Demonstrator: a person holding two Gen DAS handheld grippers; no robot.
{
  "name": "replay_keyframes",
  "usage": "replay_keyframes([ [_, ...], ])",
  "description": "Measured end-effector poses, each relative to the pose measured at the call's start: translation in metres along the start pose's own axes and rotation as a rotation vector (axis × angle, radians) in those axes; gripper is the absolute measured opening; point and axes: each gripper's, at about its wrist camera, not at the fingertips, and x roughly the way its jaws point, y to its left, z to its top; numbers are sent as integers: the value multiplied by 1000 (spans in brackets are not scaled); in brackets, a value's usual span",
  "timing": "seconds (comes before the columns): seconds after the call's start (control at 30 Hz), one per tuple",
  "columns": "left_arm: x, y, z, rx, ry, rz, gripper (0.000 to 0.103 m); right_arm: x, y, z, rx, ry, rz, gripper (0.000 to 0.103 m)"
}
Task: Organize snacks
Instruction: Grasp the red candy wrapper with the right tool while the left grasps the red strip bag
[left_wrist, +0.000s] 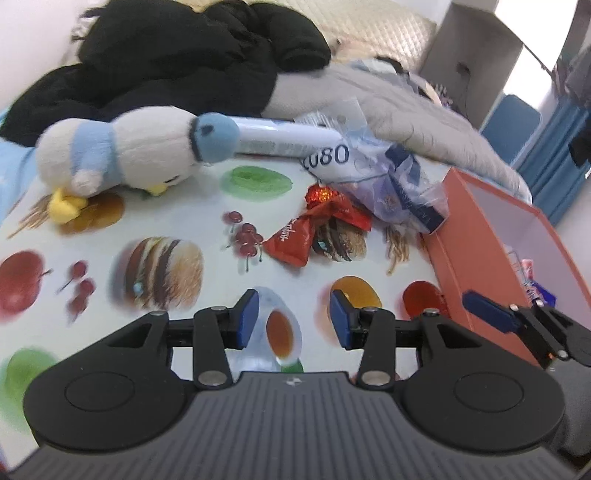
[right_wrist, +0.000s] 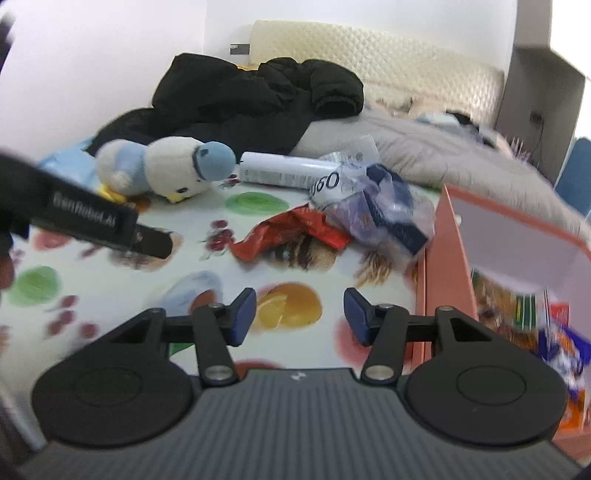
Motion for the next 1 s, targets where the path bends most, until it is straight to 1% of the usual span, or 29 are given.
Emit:
replay_keyframes([
  [0.03,12,1,6,6,8,-15,53,10,4,-1,-28,-8,-21,54],
  [0.07,22,1,10,11,17,-32,55,22,6,-1,-53,-7,-46,52],
  [0.1,31,1,14,16,21,-48,56,32,7,-2,-64,-7,-61,51],
  [0.2,62,5,30,9,27,-73,57,64,2,-3,-58,7,-107,49],
  [0.27,77,6,39,5,21,-89,57,82,-5,-3,-14,10,-131,49],
  [0.37,97,4,52,56,-5,-105,59,101,-25,-1,153,17,-100,49],
  [0.4,105,1,55,89,-5,-113,59,106,-30,-1,195,16,-98,47],
  [0.43,112,-1,58,119,-7,-115,59,111,-33,0,223,15,-108,38],
  [0.47,118,-3,60,137,-9,-105,59,117,-34,2,243,21,-122,35],
  [0.53,132,-6,65,167,2,-81,59,129,-33,6,267,24,-114,35],
  [0.6,142,-5,67,178,7,-84,59,139,-31,9,266,14,-133,35],
  [0.67,155,-3,69,183,28,-94,57,147,-33,13,276,8,-146,35],
  [0.73,164,-2,67,200,38,-90,57,153,-40,16,315,9,-148,35],
  [0.8,171,-1,63,221,56,-77,47,157,-46,19,342,-4,-143,35],
  [0.83,174,-1,61,226,64,-77,45,158,-47,21,345,-8,-142,35],
  [0.9,173,1,57,231,49,-80,43,161,-50,25,357,-11,-117,35],
  [0.97,168,1,54,241,42,-77,39,165,-52,31,366,-18,-89,35],
  [1.0,166,2,52,241,37,-71,38,166,-52,33,368,-25,-73,35],
])
